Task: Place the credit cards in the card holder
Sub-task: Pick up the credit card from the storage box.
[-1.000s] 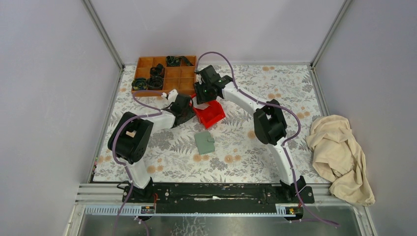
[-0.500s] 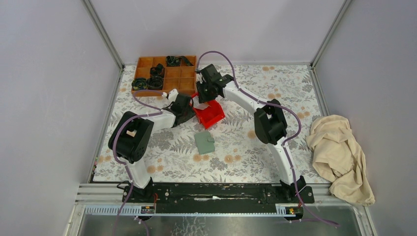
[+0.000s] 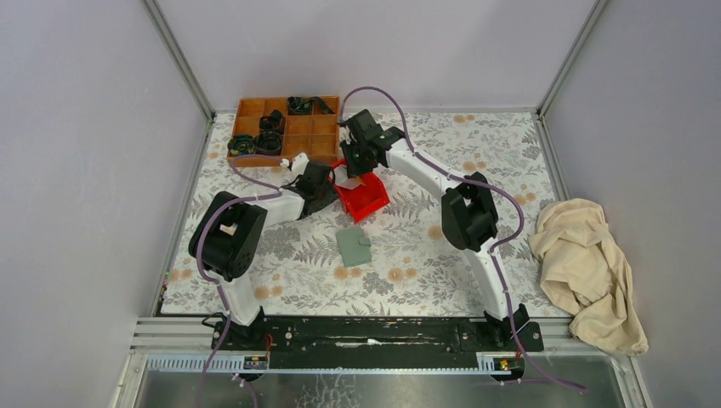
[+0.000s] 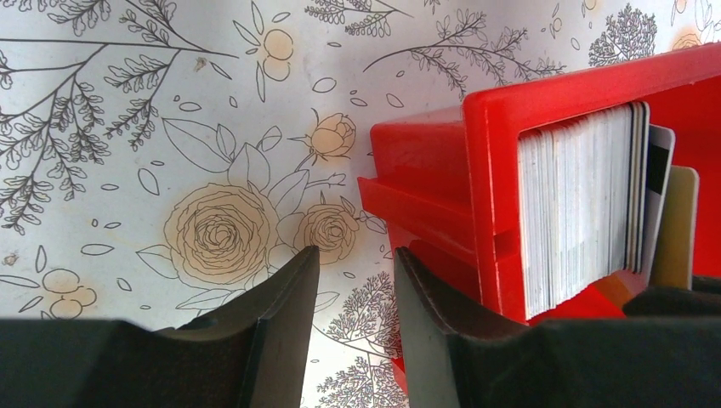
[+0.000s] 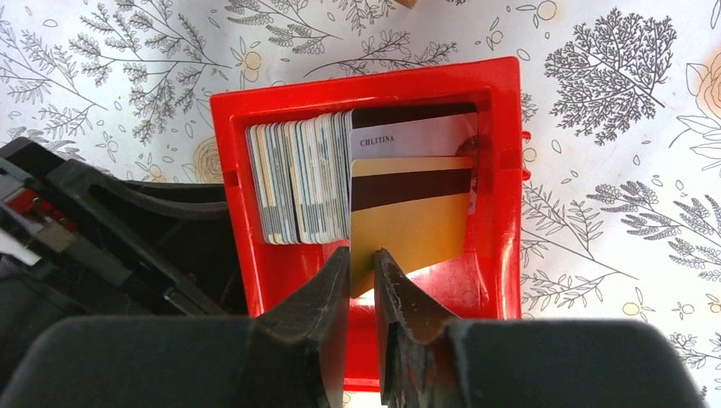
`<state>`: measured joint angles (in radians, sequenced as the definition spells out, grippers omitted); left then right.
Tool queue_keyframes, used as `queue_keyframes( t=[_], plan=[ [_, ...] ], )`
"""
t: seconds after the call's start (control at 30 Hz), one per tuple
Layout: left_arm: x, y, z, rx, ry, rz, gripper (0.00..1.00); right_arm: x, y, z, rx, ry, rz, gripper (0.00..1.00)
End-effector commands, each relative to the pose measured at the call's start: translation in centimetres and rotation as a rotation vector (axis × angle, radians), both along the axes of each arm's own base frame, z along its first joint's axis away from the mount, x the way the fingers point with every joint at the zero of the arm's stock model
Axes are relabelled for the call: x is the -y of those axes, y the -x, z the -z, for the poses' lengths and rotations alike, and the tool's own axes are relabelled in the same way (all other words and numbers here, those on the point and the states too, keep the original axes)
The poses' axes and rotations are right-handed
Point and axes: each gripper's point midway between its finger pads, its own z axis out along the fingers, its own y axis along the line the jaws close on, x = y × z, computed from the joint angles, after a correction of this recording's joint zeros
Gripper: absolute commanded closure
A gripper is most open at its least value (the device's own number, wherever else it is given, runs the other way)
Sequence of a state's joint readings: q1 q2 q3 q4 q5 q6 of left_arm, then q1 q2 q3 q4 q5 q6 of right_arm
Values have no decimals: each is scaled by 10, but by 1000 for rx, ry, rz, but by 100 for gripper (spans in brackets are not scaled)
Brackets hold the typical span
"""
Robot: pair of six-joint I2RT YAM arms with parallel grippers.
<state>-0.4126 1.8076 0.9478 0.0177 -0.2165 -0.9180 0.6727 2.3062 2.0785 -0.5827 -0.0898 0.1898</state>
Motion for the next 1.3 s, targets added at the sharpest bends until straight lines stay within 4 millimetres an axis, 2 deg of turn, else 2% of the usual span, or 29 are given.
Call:
queue_keyframes(
  t=[0.0, 0.27, 0.53, 0.67, 0.83, 0.93, 1.07, 1.1, 1.13, 1.27],
  plan=[
    [3, 11, 22, -71, 3, 12, 54, -14, 13, -58, 67, -65, -43, 79],
    [1, 11, 22, -72, -9, 11, 54, -8, 12, -67, 94, -53, -39, 82],
    [-1, 11, 15, -66, -13, 1, 53, 15, 1, -78, 194, 24, 24, 92],
    [-5, 10, 2, -53, -26, -12, 53, 29, -3, -87, 253, 64, 55, 100],
    [-13, 13, -15, -44, -61, -24, 51, 39, -2, -90, 277, 92, 62, 100],
    [-20, 16, -27, -33, -89, -25, 50, 42, 2, -99, 298, 76, 68, 100],
    [-19, 27, -44, -16, -93, 32, 38, 46, 9, -115, 311, 48, 70, 100],
    [-18, 30, -50, 2, -77, 45, 28, 47, 13, -119, 309, 37, 67, 100],
    [-16, 33, -56, 23, -60, 61, 2, 48, 17, -123, 307, 25, 63, 100],
    [-8, 44, -92, 138, -3, 137, 0, 52, 41, -137, 283, -34, 35, 100]
  ],
)
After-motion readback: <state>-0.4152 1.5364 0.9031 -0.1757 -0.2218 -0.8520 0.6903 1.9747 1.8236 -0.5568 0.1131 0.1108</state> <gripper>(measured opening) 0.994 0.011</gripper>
